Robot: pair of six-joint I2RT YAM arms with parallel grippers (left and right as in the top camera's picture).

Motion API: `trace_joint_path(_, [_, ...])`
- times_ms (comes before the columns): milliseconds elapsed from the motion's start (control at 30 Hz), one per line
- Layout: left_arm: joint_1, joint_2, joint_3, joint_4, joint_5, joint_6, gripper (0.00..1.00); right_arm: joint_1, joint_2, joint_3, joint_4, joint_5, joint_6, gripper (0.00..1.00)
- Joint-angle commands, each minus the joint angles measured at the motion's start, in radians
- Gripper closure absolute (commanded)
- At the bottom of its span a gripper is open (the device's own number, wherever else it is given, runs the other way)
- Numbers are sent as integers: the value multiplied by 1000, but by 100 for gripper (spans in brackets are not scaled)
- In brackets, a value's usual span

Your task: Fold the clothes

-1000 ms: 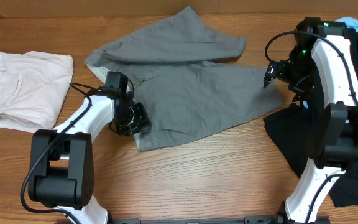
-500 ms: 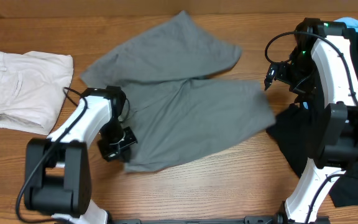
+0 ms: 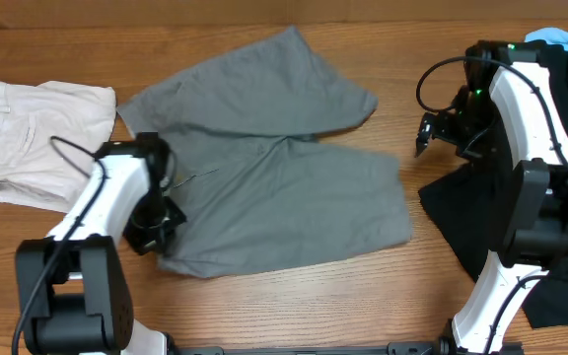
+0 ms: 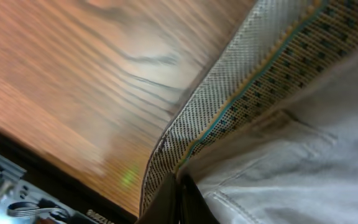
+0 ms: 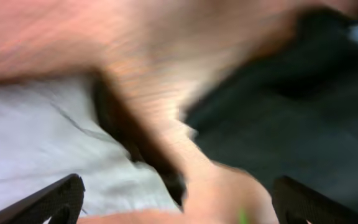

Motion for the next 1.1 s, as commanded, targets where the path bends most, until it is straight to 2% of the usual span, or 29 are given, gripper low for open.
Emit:
trace_joint_path(0, [112,-11,2,15,-18,1,96,41,2,-55,128,-217,-176,0])
trace_joint_path(100, [144,-11,2,60,63,82,96,89,2,-78,306,-219,-173,0])
trace_joint_path(233, [147,-11,2,66,55,76,96,175,2,-122,561,-199,-148,0])
trace_joint_path(300, [147,-11,2,63,55,76,96,211,11,-143,646,-105,-63,0])
trace_joint_path(367, [147,-11,2,62,55,77,96,225,29,-145,684,-52,-2,0])
trace_joint_path(533, [147,-11,2,58,55,80,96,229,93,-145,763,-61,64,1])
trace_joint_path(600, [147,-11,2,53,55,80,96,229,117,-145,790,-61,66,7])
trace_joint_path(633, [147,-11,2,51,55,80,96,229,130,-145,807,-61,66,14])
trace_joint_path(667, [147,-11,2,50,55,80,96,229,134,-145,816,-64,65,25])
trace_joint_path(733, [147,-11,2,47,55,80,96,229,140,-144,848,-63,61,78])
trace_joint_path(767, [147,-11,2,47,55,80,96,225,137,-135,858,-64,63,96])
trace_joint_path(900, [147,-11,2,47,53,80,96,189,98,-35,821,-56,78,96])
trace_joint_path(1067, [147,-11,2,47,39,80,96,120,44,110,760,-41,190,96])
